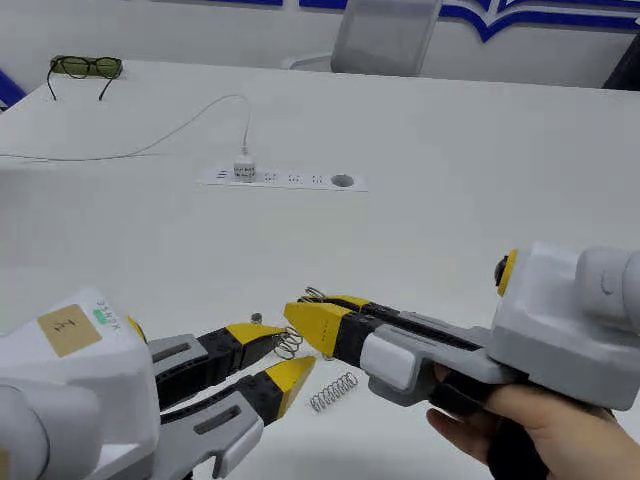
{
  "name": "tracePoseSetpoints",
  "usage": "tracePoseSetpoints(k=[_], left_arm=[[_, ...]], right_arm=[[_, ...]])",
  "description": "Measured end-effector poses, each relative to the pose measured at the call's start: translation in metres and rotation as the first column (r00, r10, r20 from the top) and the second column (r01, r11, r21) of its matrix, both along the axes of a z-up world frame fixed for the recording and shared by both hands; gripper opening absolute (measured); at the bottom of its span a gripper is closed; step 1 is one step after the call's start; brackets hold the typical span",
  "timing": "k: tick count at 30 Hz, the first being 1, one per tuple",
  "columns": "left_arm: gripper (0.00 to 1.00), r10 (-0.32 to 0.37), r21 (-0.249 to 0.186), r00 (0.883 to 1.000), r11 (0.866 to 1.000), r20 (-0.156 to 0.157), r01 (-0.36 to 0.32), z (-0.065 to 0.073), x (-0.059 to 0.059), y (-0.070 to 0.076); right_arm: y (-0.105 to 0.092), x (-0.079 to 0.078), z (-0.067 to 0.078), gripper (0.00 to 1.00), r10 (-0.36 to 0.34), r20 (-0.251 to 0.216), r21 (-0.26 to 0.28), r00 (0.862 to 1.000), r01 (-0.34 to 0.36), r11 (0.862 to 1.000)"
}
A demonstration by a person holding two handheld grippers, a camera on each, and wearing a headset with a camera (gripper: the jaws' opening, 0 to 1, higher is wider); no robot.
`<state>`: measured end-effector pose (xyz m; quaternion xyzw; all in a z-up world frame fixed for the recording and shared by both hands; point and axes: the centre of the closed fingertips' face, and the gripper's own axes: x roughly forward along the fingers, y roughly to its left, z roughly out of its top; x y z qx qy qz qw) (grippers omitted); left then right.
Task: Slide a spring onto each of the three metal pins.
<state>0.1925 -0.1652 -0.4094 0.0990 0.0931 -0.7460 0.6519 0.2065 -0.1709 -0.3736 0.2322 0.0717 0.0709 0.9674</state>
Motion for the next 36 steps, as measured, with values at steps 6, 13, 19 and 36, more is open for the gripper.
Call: tracePoseSetpoints(k=[6, 13, 19, 36], left_arm=[[0.28, 0.026, 0.042, 0.999, 0.999, 0.035, -0.028, -0.012, 0.005, 0.005], [0.37, 0.039, 0.062, 0.999, 0.997, 0.034, -0.041, -0.021, 0.006, 0.011], [0.43, 0.049, 0.075, 0.998, 0.996, 0.033, -0.051, -0.028, 0.007, 0.013], [0.56, 0.08, 0.113, 0.997, 0.99, 0.001, -0.08, -0.043, 0.012, 0.012]], right_arm=[[-0.002, 0.007, -0.003, 0.11, 0.018, -0.027, -0.171, 0.999, -0.022, 0.985], [-0.006, 0.019, -0.012, 0.11, 0.045, -0.061, -0.359, 0.997, -0.064, 0.931], [-0.008, 0.03, -0.017, 0.11, 0.062, -0.069, -0.407, 0.996, -0.085, 0.909], [-0.032, 0.065, -0.037, 0.11, 0.014, -0.088, -0.384, 0.996, -0.047, 0.922]])
